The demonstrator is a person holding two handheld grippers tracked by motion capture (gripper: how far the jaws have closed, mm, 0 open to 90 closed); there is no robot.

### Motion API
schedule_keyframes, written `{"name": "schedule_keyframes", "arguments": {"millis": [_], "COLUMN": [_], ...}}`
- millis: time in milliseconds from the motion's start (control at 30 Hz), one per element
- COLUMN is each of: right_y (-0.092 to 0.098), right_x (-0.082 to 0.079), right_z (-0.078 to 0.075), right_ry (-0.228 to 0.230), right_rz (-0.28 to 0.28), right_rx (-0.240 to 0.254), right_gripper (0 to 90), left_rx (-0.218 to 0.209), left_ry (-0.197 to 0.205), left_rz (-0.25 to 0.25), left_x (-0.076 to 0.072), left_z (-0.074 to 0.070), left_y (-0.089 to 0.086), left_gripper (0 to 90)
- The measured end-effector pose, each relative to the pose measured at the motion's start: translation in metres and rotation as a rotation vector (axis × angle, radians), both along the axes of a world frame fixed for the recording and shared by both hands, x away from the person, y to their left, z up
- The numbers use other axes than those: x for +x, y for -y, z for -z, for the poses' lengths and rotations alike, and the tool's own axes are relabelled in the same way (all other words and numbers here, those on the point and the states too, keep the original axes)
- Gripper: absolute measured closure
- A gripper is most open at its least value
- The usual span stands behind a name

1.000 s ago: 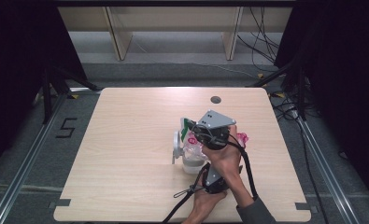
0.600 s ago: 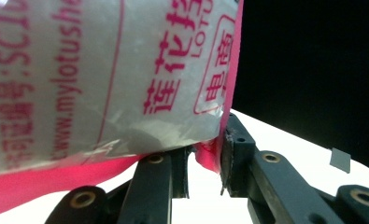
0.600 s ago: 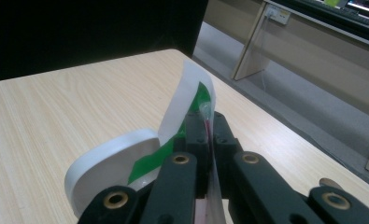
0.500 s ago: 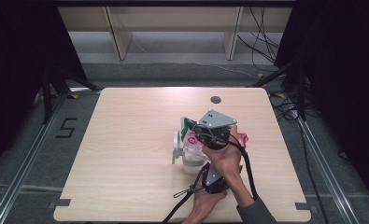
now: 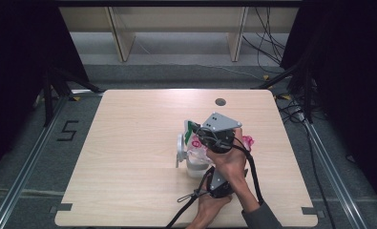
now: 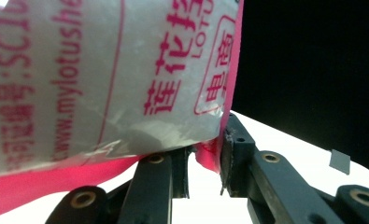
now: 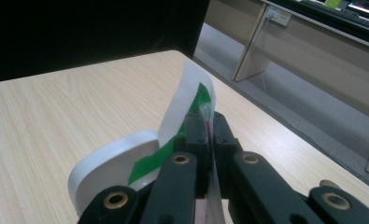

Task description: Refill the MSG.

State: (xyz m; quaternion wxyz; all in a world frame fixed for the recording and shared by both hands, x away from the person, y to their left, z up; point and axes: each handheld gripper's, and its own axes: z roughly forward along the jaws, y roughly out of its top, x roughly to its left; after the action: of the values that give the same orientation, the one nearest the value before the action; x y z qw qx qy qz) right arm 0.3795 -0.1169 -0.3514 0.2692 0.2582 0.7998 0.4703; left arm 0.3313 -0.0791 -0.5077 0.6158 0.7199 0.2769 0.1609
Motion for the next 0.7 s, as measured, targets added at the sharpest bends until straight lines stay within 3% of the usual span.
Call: {"name": "schedule_keyframes", "arguments": {"millis": [33, 67, 133, 167, 200, 300, 367, 400, 433, 500, 600, 633, 700], "right_y": [-0.0005, 0.0005, 0.0011, 0.0005, 0.0009, 0.0001, 0.0002, 0.0, 0.0005, 0.0007, -0.0002, -0.0006, 0.0009], "right_x": [-0.0002, 0.0022, 0.0028, 0.0009, 0.0013, 0.0004, 0.0015, 0.0009, 0.0011, 0.0021, 0.003, 0.0011, 0.0023], "right_z": [0.0006, 0.0009, 0.0011, 0.0008, 0.0003, 0.0011, 0.0015, 0.001, 0.0, -0.0001, 0.0018, 0.0013, 0.0], "right_ry": [-0.003, 0.026, 0.032, 0.008, 0.018, -0.003, 0.016, 0.011, 0.012, 0.024, 0.019, -0.017, 0.018], "right_rz": [0.009, 0.004, -0.001, 0.005, 0.001, 0.012, 0.005, 0.004, 0.0, -0.012, -0.008, 0.001, -0.013], "right_rx": [0.008, -0.009, -0.016, 0.003, 0.001, 0.01, -0.003, 0.001, -0.002, -0.009, -0.011, 0.006, -0.005], "right_gripper": [89.9, 89.9, 89.9, 89.9, 89.9, 89.9, 89.9, 89.9, 89.9, 89.9, 89.9, 89.9, 89.9], "left_rx": [-0.02, -0.006, -0.011, -0.032, -0.052, -0.029, -0.066, -0.021, -0.013, -0.066, -0.085, -0.058, -0.022], "left_ry": [-0.001, 0.005, 0.005, 0.0, -0.003, -0.007, -0.009, 0.003, 0.005, -0.01, -0.017, -0.007, 0.002], "left_rz": [-0.016, -0.016, -0.016, -0.024, -0.031, -0.02, -0.016, -0.015, -0.016, -0.021, -0.018, -0.021, -0.005], "left_x": [-0.0003, 0.0001, 0.0001, -0.0003, -0.0005, -0.0005, -0.0004, -0.0002, -0.0002, -0.0007, -0.0008, -0.0004, 0.0], "left_z": [0.0008, 0.0013, 0.0013, 0.0011, 0.0012, 0.0012, 0.0016, 0.0011, 0.0007, 0.0014, 0.0016, 0.0016, 0.0008], "left_y": [0.002, 0.0013, 0.0016, 0.0029, 0.0039, 0.0026, 0.0037, 0.0019, 0.0012, 0.0042, 0.005, 0.0039, 0.0015], "left_gripper": [75.1, 75.1, 75.2, 75.2, 75.2, 75.2, 75.2, 75.2, 75.2, 75.2, 75.2, 75.3, 75.3]}}
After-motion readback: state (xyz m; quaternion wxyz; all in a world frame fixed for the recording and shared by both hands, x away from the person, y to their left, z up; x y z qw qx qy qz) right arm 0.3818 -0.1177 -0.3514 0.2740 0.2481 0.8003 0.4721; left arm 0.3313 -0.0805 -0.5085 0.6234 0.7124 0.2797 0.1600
